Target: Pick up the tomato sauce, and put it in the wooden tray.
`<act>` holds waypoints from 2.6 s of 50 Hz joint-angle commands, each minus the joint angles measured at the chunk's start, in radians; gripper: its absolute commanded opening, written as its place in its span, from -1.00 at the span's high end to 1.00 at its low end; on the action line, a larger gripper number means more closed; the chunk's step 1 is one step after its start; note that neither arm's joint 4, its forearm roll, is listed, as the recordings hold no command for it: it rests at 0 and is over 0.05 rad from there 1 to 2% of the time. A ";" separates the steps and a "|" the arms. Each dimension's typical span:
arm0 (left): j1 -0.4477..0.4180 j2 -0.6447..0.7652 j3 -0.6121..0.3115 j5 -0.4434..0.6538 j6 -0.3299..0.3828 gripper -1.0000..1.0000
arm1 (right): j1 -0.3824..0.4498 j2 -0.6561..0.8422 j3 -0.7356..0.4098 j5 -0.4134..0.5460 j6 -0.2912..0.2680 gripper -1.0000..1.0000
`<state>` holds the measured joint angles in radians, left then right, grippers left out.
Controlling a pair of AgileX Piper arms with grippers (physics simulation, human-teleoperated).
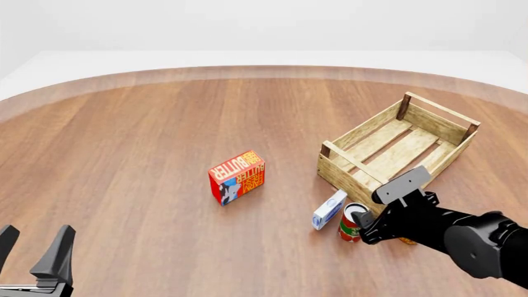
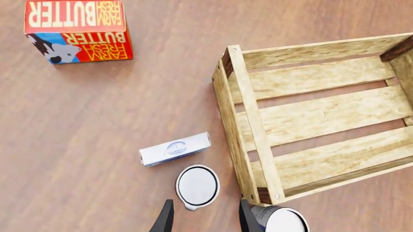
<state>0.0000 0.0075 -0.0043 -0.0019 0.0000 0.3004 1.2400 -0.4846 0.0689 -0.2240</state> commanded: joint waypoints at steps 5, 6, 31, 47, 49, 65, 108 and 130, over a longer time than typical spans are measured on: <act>0.000 0.000 0.000 0.000 0.000 -1.00 | 0.002 0.048 0.001 -0.036 0.008 -1.00; 0.000 0.000 0.000 0.000 0.000 -1.00 | -0.001 0.049 0.002 -0.039 0.001 -1.00; 0.000 0.000 0.000 0.000 0.000 -1.00 | 0.041 0.106 0.000 -0.080 0.042 -1.00; 0.000 0.000 0.000 0.000 0.000 -1.00 | 0.030 0.136 -0.004 -0.106 0.044 -1.00; 0.000 0.000 0.000 0.000 0.000 -1.00 | 0.028 0.133 -0.004 -0.104 0.040 -1.00; 0.000 0.000 0.000 0.000 0.000 -1.00 | 0.038 0.178 -0.005 -0.132 0.054 -1.00; 0.000 0.000 0.000 0.000 0.000 -1.00 | 0.031 0.187 0.033 -0.185 0.037 1.00; 0.000 0.000 0.000 0.000 0.000 -1.00 | -0.023 -0.139 -0.036 0.121 -0.080 1.00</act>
<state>0.0000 0.0075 -0.0043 -0.0019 0.0000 0.2983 1.2810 -0.4689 0.0140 -0.2748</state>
